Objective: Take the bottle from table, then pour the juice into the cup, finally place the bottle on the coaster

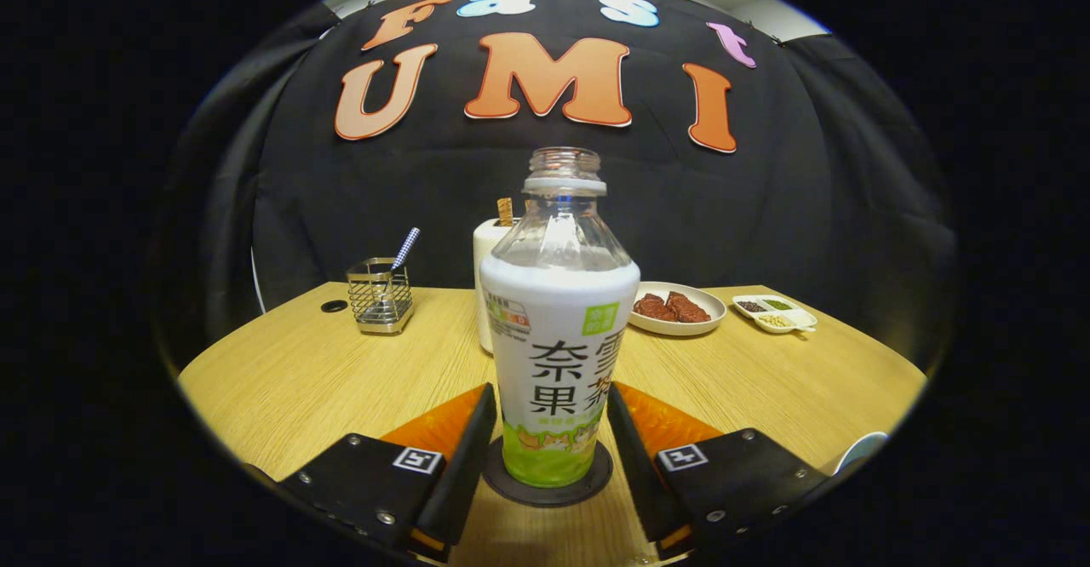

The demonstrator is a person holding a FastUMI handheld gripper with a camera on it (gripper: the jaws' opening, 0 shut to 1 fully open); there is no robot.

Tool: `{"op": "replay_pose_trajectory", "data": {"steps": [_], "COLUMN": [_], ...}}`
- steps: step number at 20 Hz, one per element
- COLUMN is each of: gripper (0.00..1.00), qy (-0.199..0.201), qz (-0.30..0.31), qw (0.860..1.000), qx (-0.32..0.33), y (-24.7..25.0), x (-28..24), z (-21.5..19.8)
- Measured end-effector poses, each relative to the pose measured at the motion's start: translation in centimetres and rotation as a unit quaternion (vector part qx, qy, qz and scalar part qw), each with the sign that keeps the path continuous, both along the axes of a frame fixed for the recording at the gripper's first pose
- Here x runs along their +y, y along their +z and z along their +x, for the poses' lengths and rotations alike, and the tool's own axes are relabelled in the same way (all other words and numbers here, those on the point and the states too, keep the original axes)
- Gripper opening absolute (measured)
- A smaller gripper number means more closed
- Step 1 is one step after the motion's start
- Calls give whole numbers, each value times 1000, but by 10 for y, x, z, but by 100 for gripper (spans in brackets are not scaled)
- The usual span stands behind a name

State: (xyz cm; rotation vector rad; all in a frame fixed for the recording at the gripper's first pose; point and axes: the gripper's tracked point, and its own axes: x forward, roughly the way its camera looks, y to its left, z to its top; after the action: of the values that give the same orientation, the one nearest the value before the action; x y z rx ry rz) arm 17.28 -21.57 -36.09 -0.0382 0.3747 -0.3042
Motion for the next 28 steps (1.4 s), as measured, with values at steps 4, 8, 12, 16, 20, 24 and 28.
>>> {"op": "replay_pose_trajectory", "data": {"steps": [4,8,12,16,20,24,28], "gripper": [97,97,97,97,97,97,97], "qy": [4,2,3,15,24,42,69], "qz": [-5,-11,-26,-42,-50,-40,-28], "qw": [1000,998,994,992,994,992,987], "qx": [-20,-55,-103,-115,-95,-111,-140], "y": [21,64,132,181,218,259,301], "x": [3,8,14,29,53,85,118], "z": [-7,-24,-46,-71,-97,-121,-145]}}
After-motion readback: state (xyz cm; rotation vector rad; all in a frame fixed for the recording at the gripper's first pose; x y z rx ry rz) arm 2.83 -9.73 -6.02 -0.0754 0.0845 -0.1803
